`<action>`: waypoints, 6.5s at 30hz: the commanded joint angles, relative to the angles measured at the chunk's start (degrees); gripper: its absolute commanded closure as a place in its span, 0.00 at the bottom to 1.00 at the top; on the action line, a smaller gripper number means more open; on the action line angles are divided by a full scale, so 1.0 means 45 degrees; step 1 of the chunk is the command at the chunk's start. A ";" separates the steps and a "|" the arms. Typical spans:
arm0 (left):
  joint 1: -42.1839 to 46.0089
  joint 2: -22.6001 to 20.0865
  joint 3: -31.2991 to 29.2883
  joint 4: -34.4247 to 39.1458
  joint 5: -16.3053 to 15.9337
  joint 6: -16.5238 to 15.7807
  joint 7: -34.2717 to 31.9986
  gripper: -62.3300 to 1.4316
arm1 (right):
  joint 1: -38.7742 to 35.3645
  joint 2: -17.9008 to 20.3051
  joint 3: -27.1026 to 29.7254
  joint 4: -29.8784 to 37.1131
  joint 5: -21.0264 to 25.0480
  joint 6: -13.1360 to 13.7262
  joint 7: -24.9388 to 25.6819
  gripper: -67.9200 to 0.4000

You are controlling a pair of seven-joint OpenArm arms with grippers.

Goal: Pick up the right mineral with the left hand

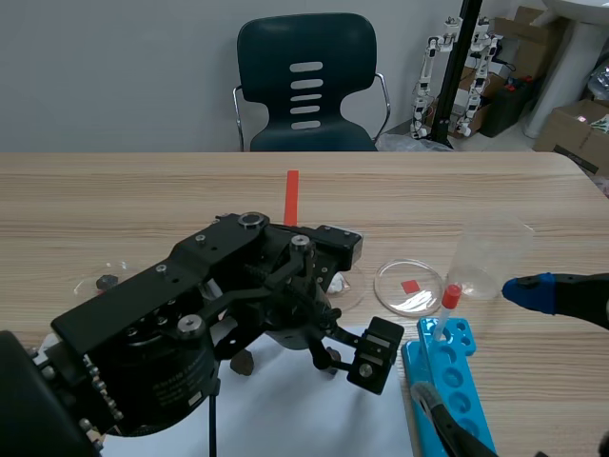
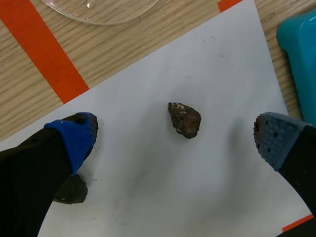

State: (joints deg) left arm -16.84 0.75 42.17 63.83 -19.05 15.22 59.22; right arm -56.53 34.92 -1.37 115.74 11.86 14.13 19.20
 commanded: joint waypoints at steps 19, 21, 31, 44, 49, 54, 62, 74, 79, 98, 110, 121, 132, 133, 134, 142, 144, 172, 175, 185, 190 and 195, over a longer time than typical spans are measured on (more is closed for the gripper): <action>-0.0063 0.0889 0.0063 -0.1035 0.0233 0.0170 -0.1156 0.00 | 0.0078 -0.0005 0.0073 0.0063 0.0087 -0.0044 0.0151 0.06; -0.0039 0.0884 0.0063 -0.1035 0.0238 0.0374 -0.1219 0.00 | 0.0078 -0.0005 0.0073 0.0063 0.0087 -0.0044 0.0151 0.06; -0.0034 0.0879 0.0063 -0.1035 0.0364 0.0457 -0.0981 0.09 | 0.0078 -0.0005 0.0073 0.0063 0.0087 -0.0044 0.0151 0.06; -0.0034 0.0884 0.0063 -0.1035 0.0437 0.0447 -0.0486 0.41 | 0.0078 -0.0005 0.0073 0.0063 0.0087 -0.0044 0.0151 0.06; -0.0034 0.0884 0.0063 -0.1035 0.0437 0.0447 -0.0481 0.49 | 0.0078 -0.0005 0.0073 0.0063 0.0087 -0.0044 0.0151 0.06; -0.0034 0.0884 0.0063 -0.1035 0.0437 0.0447 -0.0481 0.57 | 0.0078 -0.0005 0.0073 0.0063 0.0087 -0.0044 0.0151 0.06; -0.0029 0.0884 0.0063 -0.1035 0.0432 0.0457 -0.0476 0.84 | 0.0078 -0.0005 0.0073 0.0063 0.0087 -0.0044 0.0151 0.06; -0.0029 0.0850 0.0063 -0.1020 0.0544 0.0452 -0.0350 0.94 | 0.0078 -0.0005 0.0073 0.0063 0.0087 -0.0044 0.0151 0.06; 0.0019 0.0272 0.0053 -0.0427 0.0549 0.0457 -0.0442 0.94 | 0.0078 -0.0005 0.0073 0.0063 0.0087 -0.0044 0.0151 0.06; 0.2749 -0.4930 -0.2720 0.6135 -0.0646 0.0355 -0.3196 0.94 | 0.0078 -0.0005 0.0073 0.0063 0.0087 -0.0044 0.0146 0.06; 0.7412 -0.9039 -0.5727 0.9432 -0.1933 -0.0427 -0.7130 0.94 | 0.0078 -0.0005 0.0073 0.0063 0.0087 -0.0044 0.0146 0.06; 1.1798 -1.0049 -0.8660 1.1298 -0.1957 -0.0714 -0.9326 0.94 | 0.0078 -0.0005 0.0073 0.0063 0.0087 -0.0044 0.0146 0.06; 1.3765 -0.8480 -1.1011 1.1497 -0.1161 -0.3109 -0.9967 0.94 | 0.0078 -0.0005 0.0073 0.0063 0.0087 -0.0044 0.0151 0.06; 1.3799 -0.8344 -1.1142 1.1497 -0.1146 -0.3303 -0.9928 0.94 | 0.0078 -0.0005 0.0073 0.0063 0.0087 -0.0044 0.0151 0.06; 1.3857 -0.8252 -1.1249 1.1497 -0.1146 -0.3473 -0.9928 0.94 | 0.0078 -0.0005 0.0073 0.0063 0.0087 -0.0044 0.0151 0.06; 1.3862 -0.8213 -1.1400 1.1497 -0.1156 -0.3764 -0.9972 0.94 | 0.0078 -0.0005 0.0073 0.0063 0.0087 -0.0044 0.0151 0.06; 1.3862 -0.8213 -1.1400 1.1497 -0.1156 -0.3764 -0.9972 0.94 | 0.0078 -0.0005 0.0073 0.0063 0.0087 -0.0044 0.0151 0.06; 1.3862 -0.8213 -1.1400 1.1497 -0.1151 -0.3755 -0.9967 0.94 | 0.0078 -0.0005 0.0073 0.0063 0.0087 -0.0044 0.0151 0.06; 1.3862 -0.8213 -1.1400 1.1497 -0.1151 -0.3755 -0.9967 0.94 | 0.0078 -0.0005 0.0073 0.0063 0.0087 -0.0044 0.0151 0.06; 1.3862 -0.8213 -1.1400 1.1497 -0.1151 -0.3755 -0.9967 0.94 | 0.0078 -0.0005 0.0073 0.0063 0.0087 -0.0044 0.0151 0.06; 1.3862 -0.8213 -1.1400 1.1497 -0.1151 -0.3755 -0.9884 0.94 | 0.0078 -0.0005 0.0073 0.0063 0.0087 -0.0044 0.0151 0.06; 1.3862 -0.8213 -1.1400 1.1497 -0.1151 -0.3755 -0.9870 0.94 | 0.0078 -0.0005 0.0073 0.0063 0.0087 -0.0044 0.0151 0.06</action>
State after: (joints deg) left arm 45.84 -35.75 -9.30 114.65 -24.05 -1.78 15.62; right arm -56.53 34.92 -1.37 115.74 11.86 14.13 19.20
